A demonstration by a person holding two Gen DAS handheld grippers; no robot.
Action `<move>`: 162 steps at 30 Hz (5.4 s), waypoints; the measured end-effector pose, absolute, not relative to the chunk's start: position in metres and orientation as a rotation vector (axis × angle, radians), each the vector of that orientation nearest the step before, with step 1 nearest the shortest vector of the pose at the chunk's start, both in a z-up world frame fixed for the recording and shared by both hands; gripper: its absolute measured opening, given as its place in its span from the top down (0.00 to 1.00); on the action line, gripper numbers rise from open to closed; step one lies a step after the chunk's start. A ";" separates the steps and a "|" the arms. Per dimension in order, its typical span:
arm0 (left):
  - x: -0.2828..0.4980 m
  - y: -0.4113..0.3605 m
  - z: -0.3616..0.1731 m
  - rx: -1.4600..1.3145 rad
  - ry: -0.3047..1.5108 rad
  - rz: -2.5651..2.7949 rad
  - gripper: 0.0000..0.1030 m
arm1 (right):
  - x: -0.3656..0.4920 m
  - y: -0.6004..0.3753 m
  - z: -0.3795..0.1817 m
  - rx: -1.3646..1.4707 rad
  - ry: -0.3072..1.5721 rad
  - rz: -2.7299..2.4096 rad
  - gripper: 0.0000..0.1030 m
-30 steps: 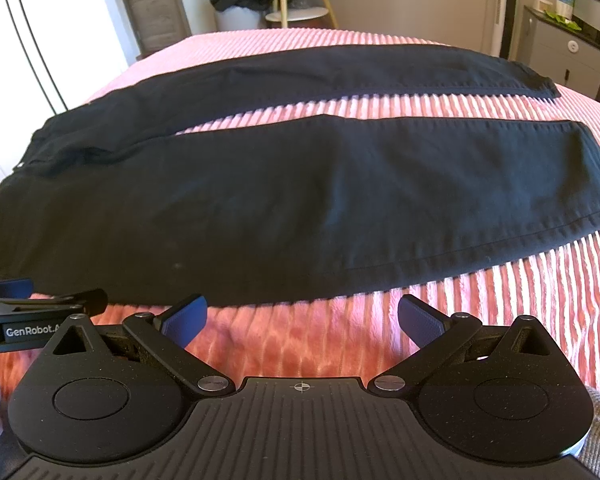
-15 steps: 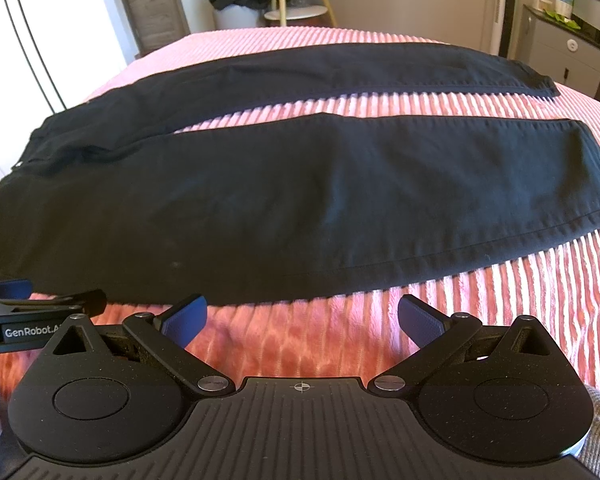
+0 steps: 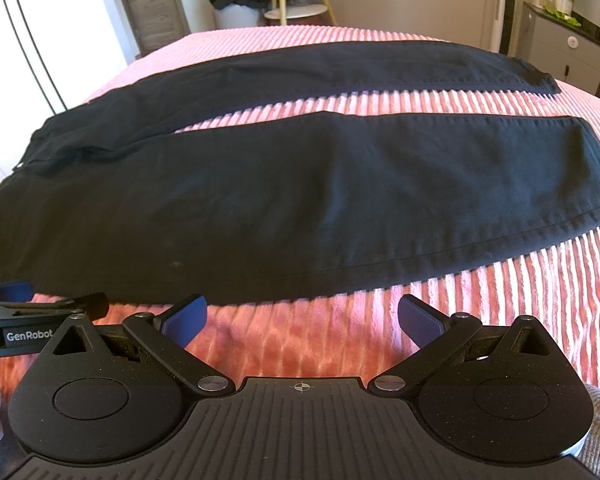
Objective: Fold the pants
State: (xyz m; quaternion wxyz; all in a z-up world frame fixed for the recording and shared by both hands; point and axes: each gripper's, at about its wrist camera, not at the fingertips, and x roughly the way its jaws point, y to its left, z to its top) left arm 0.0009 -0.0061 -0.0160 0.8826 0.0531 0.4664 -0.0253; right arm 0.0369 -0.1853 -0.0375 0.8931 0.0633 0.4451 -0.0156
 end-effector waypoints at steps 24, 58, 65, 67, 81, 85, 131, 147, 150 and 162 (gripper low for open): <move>0.002 -0.013 -0.012 0.131 0.995 -0.062 0.04 | 0.045 -0.186 -0.045 0.140 0.960 -0.036 0.00; 0.164 0.034 -0.025 -0.110 0.736 0.434 0.04 | 0.196 -0.274 -0.043 0.293 1.149 -0.099 0.00; 0.177 0.053 -0.036 -0.114 0.560 0.567 0.04 | 0.329 -0.378 -0.007 0.612 0.991 -0.387 0.04; 0.184 0.057 -0.042 -0.125 0.576 0.571 0.04 | 0.371 -0.401 -0.012 0.715 0.988 -0.466 0.26; 0.203 0.061 -0.064 -0.184 0.661 0.581 0.04 | 0.503 -0.438 -0.053 0.779 1.049 -0.937 0.27; 0.201 0.067 -0.067 -0.202 0.661 0.570 0.04 | 0.495 -0.431 -0.049 0.725 1.025 -0.949 0.64; 0.091 0.113 0.014 -0.789 0.568 0.081 0.96 | 0.038 -0.464 -0.006 0.674 0.381 -0.544 0.93; 0.057 0.192 -0.007 -0.837 0.672 0.418 0.26 | -0.005 -0.503 -0.070 0.977 0.558 -0.509 0.59; 0.050 0.224 -0.005 -0.902 0.661 0.456 0.26 | -0.012 -0.506 -0.070 1.058 0.541 -0.463 0.57; 0.074 0.306 -0.021 -0.885 0.673 0.473 0.26 | -0.027 -0.521 -0.089 1.191 0.487 -0.402 0.46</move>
